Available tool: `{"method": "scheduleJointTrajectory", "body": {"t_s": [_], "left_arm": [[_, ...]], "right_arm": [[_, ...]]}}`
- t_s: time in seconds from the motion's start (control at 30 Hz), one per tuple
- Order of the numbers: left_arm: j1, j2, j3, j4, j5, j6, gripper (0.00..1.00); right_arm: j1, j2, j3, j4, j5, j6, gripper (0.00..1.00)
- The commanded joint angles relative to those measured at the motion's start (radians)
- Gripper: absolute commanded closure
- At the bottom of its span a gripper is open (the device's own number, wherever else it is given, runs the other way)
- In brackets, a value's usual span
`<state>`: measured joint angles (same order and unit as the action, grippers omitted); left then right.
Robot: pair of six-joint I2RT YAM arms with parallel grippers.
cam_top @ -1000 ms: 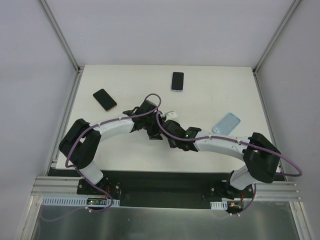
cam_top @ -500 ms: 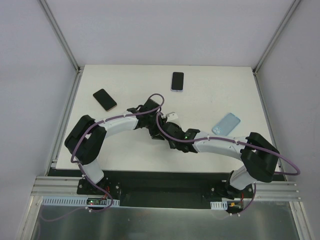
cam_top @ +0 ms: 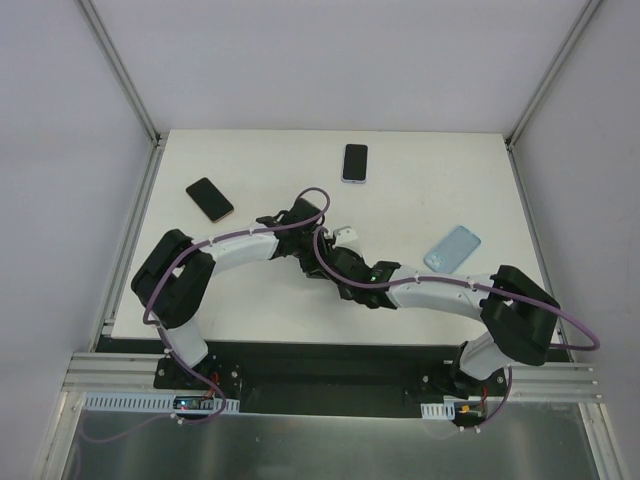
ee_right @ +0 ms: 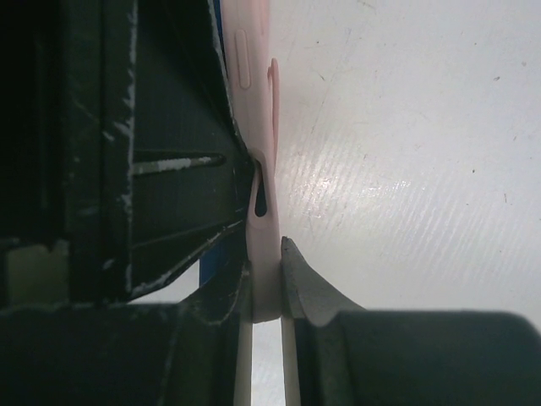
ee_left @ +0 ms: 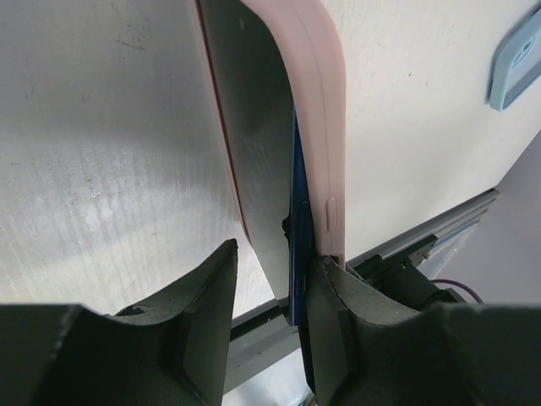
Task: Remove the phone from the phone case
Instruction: Remove the phone case from the phone.
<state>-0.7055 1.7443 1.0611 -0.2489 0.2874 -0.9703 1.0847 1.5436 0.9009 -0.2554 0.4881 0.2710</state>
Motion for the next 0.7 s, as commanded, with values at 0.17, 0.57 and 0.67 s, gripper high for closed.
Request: {"method": "scheduleJointTrajectory", "body": {"t_s": [0.17,0.57,0.67], "left_arm": [[-0.064,0.144,-0.021,-0.110,-0.395,0.056,0.66],[-0.071,0.212,0.002,-0.104,-0.396,0.051,0.82],[-0.071,0.205,-0.013,-0.105,-0.399,0.056,0.92]], "right_arm": [[0.030,-0.056,0.041,0.151,-0.052,-0.026,0.99],[0.029,-0.092,-0.025,0.150,-0.040,-0.004,0.99],[0.026,-0.115,-0.051,0.168,-0.042,0.005,0.99]]}}
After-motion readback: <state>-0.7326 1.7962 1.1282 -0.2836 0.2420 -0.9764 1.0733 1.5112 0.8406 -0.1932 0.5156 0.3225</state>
